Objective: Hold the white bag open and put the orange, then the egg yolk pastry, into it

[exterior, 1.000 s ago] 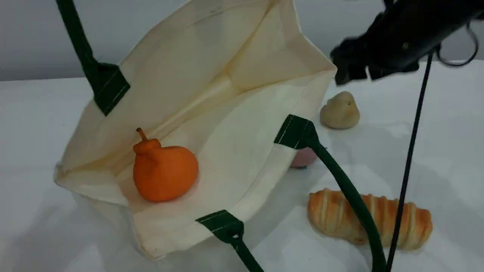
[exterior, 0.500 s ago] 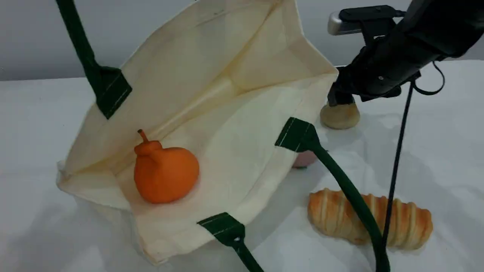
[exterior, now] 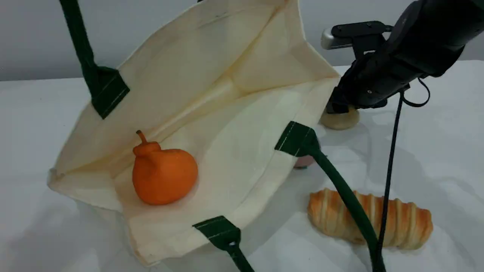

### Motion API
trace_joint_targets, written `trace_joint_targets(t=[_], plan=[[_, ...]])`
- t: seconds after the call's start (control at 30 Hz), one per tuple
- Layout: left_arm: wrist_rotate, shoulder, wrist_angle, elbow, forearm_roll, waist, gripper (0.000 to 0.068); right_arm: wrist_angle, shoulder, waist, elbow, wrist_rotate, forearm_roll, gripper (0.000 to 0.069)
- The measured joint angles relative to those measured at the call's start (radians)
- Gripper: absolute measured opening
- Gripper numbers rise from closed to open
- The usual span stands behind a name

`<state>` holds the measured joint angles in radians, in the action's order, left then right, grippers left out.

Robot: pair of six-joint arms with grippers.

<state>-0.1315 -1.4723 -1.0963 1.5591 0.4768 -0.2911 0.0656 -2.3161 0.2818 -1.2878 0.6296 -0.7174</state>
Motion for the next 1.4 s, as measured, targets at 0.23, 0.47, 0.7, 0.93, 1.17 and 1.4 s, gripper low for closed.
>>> trace_joint_targets(t=[0.23,0.47,0.7,0.93,1.17,1.4], plan=[[-0.017,0.0,0.003,0.0,-0.002,0.0,0.0066,-0.042,0.01,-0.01,0.001,0.029,0.009,0.0232],[-0.02,0.0,0.005,0.0,-0.002,0.0,0.0066,-0.216,0.079,-0.092,0.008,0.042,0.02,0.021],[-0.041,0.0,0.004,0.0,0.0,0.0,0.0066,-0.426,0.196,-0.205,0.007,0.041,0.058,0.0192],[-0.049,0.0,0.004,0.0,0.0,0.0,0.0066,-0.676,0.326,-0.305,0.005,0.018,0.08,0.0191],[-0.064,0.0,0.022,0.0,-0.003,0.0,0.0066,-0.89,0.476,-0.321,0.03,-0.027,0.087,0.0191],[-0.073,0.0,0.032,0.0,-0.005,0.0,0.0066,-0.886,0.659,-0.316,0.19,-0.028,0.016,0.019]])
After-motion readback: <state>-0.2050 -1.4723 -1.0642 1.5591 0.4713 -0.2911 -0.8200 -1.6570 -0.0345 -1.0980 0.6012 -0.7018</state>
